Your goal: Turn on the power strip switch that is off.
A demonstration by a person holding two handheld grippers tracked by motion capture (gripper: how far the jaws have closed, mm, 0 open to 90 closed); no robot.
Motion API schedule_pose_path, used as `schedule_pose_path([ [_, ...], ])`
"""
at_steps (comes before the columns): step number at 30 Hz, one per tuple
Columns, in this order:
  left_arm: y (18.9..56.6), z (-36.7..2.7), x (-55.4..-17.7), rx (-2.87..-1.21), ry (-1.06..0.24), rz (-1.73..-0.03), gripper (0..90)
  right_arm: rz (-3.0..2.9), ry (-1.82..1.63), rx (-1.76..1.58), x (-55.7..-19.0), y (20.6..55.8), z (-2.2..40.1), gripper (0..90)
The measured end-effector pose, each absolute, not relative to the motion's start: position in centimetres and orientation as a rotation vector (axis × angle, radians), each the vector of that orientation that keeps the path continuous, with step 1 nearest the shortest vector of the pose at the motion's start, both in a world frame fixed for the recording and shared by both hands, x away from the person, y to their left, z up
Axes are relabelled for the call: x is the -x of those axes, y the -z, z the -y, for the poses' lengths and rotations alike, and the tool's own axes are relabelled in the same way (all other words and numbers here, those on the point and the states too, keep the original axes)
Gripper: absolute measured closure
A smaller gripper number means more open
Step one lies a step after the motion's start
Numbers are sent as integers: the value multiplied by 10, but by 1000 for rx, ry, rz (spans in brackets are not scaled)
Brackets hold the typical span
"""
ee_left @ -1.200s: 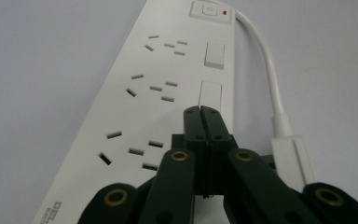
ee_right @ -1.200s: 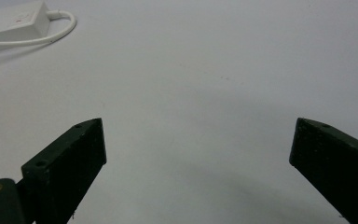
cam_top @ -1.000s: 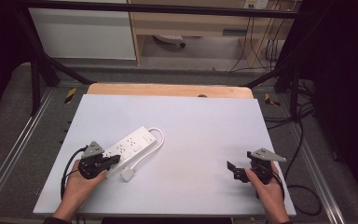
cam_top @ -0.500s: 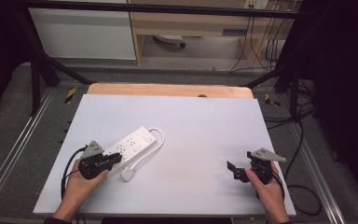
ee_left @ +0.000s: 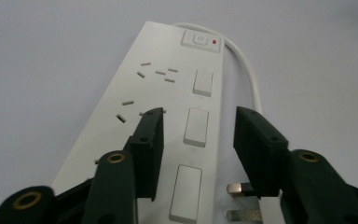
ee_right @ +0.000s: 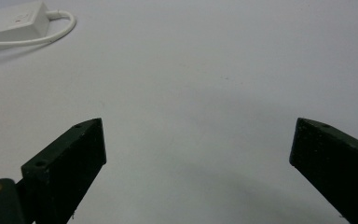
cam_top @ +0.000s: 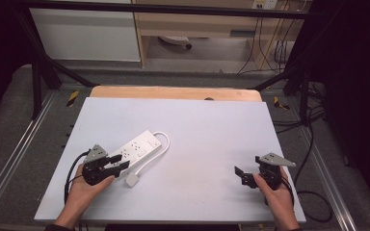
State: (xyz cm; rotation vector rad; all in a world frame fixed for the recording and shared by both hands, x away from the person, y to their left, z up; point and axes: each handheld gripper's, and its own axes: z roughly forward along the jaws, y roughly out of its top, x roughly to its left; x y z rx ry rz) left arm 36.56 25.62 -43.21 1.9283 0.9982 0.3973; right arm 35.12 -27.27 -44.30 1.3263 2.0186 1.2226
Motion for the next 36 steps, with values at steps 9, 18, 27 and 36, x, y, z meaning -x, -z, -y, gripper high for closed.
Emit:
schedule_pose_path([
  [9,432,-254,-367,-1912,-386,-1010,307,-2020,-1222,-1327,-351,443,273,40],
  [18,432,-252,-368,-1876,-383,-1033,102,-2022,-1223,-1325,-351,443,272,39],
  [27,430,-253,-367,-1840,-414,-1027,86,-2024,-1223,-1327,-352,443,272,37],
  [36,427,-257,-367,-1786,-443,-1021,85,-2025,-1226,-1322,-352,443,272,34],
])
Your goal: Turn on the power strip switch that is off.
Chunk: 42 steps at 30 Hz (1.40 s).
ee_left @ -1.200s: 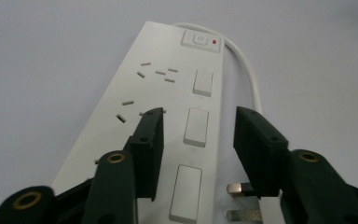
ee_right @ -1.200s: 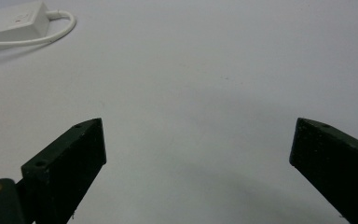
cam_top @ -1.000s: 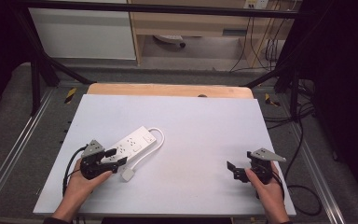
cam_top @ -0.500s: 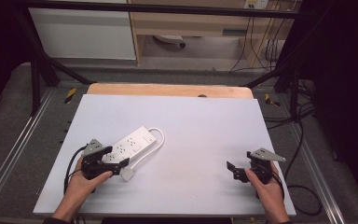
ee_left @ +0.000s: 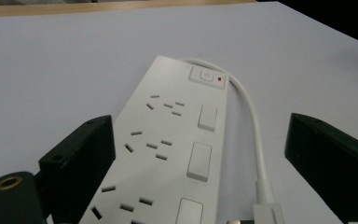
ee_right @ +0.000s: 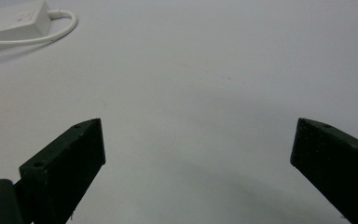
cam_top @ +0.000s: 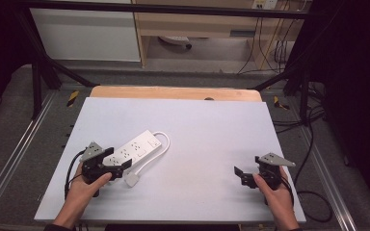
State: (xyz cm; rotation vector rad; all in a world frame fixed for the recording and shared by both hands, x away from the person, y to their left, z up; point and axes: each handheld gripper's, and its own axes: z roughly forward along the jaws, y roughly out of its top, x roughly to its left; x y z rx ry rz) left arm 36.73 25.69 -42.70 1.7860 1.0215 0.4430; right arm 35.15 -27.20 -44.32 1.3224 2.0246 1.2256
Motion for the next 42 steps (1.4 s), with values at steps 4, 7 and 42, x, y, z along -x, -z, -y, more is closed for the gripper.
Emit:
schedule_pose_path([
  [4,426,-257,-367,-1769,-452,-1008,85,-2025,-1226,-1323,-352,443,272,31],
  [7,424,-257,-367,-1749,-471,-993,85,-2024,-1232,-1324,-352,443,272,27],
  [42,400,-259,-374,-1627,-547,-956,74,-2033,-1253,-1299,-351,442,272,25],
])
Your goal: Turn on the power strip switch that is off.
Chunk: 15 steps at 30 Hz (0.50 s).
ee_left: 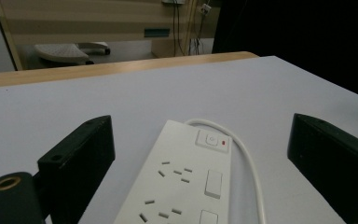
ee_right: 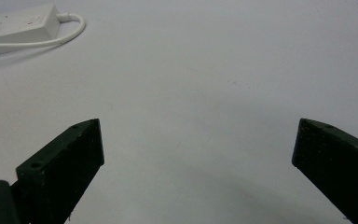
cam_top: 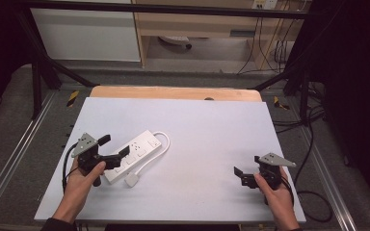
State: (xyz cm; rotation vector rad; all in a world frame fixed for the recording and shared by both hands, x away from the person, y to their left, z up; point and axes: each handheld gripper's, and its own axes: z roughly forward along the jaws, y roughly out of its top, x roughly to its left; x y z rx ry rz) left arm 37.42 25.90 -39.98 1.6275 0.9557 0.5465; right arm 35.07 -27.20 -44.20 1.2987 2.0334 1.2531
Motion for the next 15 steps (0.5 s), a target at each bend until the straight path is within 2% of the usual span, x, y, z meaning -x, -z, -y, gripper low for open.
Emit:
schedule_pose_path([
  [15,378,-272,-359,-1608,-545,-947,59,-2030,-1261,-1293,-351,442,271,24],
])
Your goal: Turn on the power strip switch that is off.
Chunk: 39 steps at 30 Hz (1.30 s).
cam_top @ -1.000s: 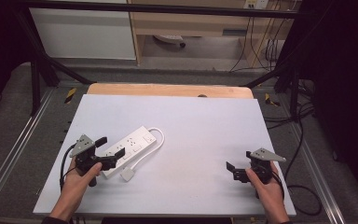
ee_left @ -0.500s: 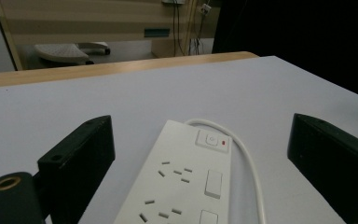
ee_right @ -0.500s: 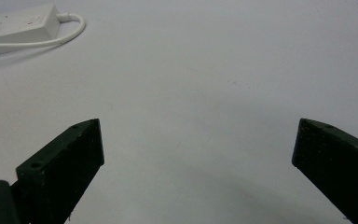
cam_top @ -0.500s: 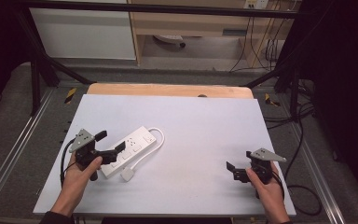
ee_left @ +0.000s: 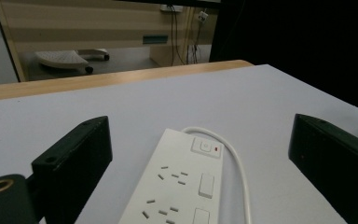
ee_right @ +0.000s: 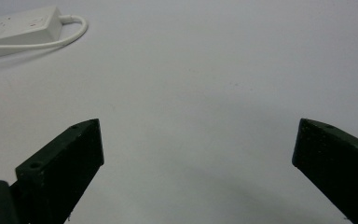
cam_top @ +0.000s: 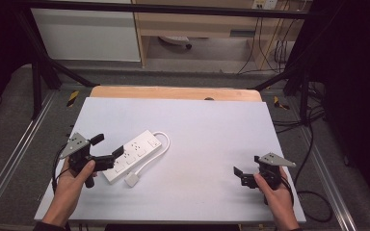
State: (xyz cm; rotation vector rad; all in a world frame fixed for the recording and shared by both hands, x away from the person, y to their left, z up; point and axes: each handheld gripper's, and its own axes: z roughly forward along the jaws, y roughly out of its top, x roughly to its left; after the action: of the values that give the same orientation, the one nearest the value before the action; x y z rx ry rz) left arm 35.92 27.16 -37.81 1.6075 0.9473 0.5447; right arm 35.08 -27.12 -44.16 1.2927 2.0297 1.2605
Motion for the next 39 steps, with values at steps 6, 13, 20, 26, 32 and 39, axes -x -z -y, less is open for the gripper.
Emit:
schedule_pose_path([
  [6,373,-282,-351,-1602,-551,-961,59,-2033,-1259,-1288,-351,442,271,24],
  [13,378,-302,-336,-1593,-572,-998,63,-2035,-1254,-1289,-351,442,270,24],
  [20,397,-327,-315,-1597,-598,-1030,65,-2040,-1248,-1289,-351,442,270,24],
  [26,413,-342,-304,-1602,-606,-1075,67,-2046,-1238,-1290,-352,443,270,24],
  [32,431,-350,-295,-1641,-585,-1121,76,-2060,-1222,-1297,-353,445,269,24],
  [39,444,-349,-293,-1738,-556,-1133,77,-2120,-1109,-1347,-357,455,267,26],
])
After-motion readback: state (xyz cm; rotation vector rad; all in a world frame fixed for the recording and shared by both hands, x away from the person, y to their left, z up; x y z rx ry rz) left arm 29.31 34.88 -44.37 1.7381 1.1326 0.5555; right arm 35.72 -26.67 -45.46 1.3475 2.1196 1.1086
